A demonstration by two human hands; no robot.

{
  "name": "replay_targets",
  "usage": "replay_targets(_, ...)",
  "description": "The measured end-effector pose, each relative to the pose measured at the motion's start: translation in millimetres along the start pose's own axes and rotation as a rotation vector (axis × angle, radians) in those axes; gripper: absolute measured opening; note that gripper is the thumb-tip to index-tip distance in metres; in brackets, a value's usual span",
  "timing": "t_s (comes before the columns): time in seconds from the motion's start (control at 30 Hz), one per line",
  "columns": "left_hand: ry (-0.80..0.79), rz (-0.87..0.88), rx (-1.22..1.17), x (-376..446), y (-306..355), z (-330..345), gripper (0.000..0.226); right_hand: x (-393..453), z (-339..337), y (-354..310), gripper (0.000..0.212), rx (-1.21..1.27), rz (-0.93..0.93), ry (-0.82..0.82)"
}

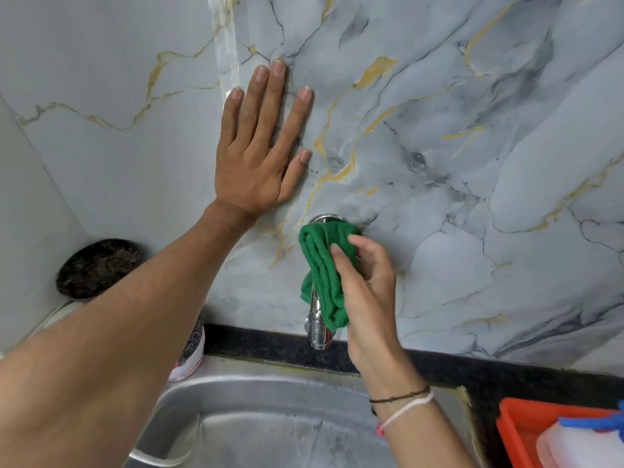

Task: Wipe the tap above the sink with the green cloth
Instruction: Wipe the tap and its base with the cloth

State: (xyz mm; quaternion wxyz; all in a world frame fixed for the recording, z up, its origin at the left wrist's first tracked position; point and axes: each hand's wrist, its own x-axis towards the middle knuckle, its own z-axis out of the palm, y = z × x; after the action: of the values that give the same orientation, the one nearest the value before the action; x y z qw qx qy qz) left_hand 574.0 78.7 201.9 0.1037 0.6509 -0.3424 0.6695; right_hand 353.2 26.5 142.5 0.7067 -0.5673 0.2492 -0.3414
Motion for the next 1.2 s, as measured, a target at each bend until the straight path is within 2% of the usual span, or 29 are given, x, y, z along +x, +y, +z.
replay_targets(0.07, -0.005, -0.004, -0.012, 1, 0, -1, 0.066, 0, 6, 2, 0.030, 0.011, 0.046, 0.075)
replay_targets(0.13, -0.003, -0.001, -0.006, 1, 0, -3, 0.065, -1, 13, -2, 0.035, -0.065, 0.053, 0.073)
replay_targets(0.43, -0.008, -0.019, -0.026, 0, 2, -3, 0.066, -16, 29, -8, 0.057, -0.897, -0.261, -0.015)
replay_targets(0.6, -0.002, -0.009, -0.011, 0, 1, -2, 0.067, -27, 29, 0, 0.063, -1.146, -0.398, 0.039)
replay_targets(0.83, 0.015, -0.016, -0.028, -2, 0, 3, 0.065, -45, 24, 20, 0.066, -1.148, -0.506, 0.148)
replay_targets(1.03, 0.016, -0.013, -0.039, -1, 0, 3, 0.066, -45, 8, 52, 0.060, -0.992, -0.781, 0.187)
replay_targets(1.2, 0.026, -0.008, -0.043, 0, 1, 1, 0.065, -53, -14, 94, 0.061, -0.819, -0.963, 0.158)
